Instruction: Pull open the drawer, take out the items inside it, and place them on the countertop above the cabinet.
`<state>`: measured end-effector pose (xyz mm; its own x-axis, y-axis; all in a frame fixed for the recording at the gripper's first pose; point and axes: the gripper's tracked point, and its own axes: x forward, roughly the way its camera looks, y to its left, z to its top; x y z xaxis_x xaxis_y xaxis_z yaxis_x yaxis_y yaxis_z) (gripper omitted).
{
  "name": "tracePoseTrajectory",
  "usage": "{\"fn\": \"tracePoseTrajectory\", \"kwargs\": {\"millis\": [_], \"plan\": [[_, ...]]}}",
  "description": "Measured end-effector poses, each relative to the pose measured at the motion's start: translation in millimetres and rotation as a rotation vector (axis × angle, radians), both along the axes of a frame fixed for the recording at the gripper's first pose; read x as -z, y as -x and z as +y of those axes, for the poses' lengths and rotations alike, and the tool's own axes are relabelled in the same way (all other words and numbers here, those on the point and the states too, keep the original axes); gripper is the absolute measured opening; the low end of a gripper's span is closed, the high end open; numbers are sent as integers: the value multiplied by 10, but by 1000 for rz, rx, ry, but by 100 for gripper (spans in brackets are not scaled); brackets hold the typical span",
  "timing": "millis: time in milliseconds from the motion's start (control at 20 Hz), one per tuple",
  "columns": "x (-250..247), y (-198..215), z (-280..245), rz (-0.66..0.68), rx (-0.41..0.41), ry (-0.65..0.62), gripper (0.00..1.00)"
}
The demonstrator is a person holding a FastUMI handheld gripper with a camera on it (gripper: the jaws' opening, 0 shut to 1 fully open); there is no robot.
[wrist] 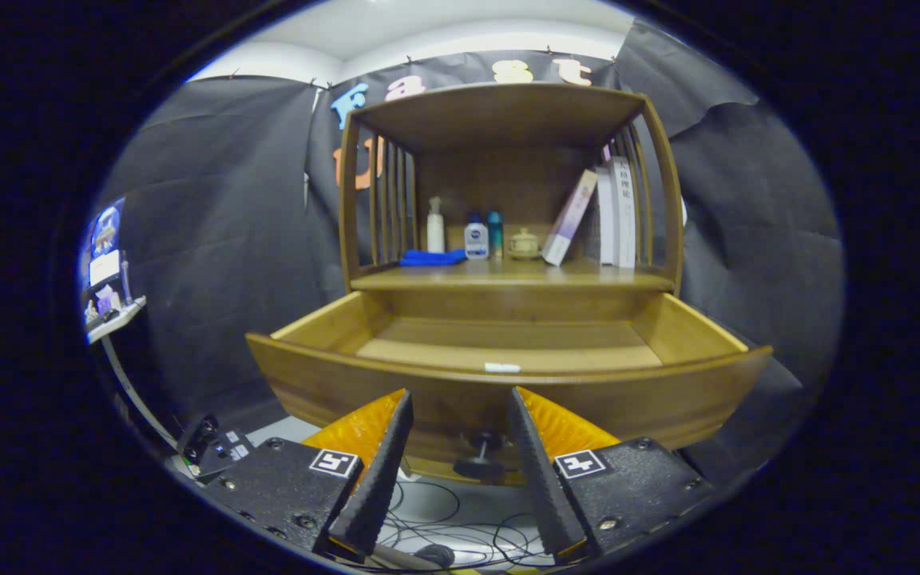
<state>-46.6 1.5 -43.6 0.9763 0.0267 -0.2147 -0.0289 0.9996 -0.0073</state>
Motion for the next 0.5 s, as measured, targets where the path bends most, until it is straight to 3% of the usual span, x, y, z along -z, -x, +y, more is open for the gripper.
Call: {"fn": "tracePoseTrajectory", "kwargs": {"millis": [100,500], "plan": [[-152,-69,10,16,-10,5,82],[-225,-754,-121,242,-9,-8,83]]}}
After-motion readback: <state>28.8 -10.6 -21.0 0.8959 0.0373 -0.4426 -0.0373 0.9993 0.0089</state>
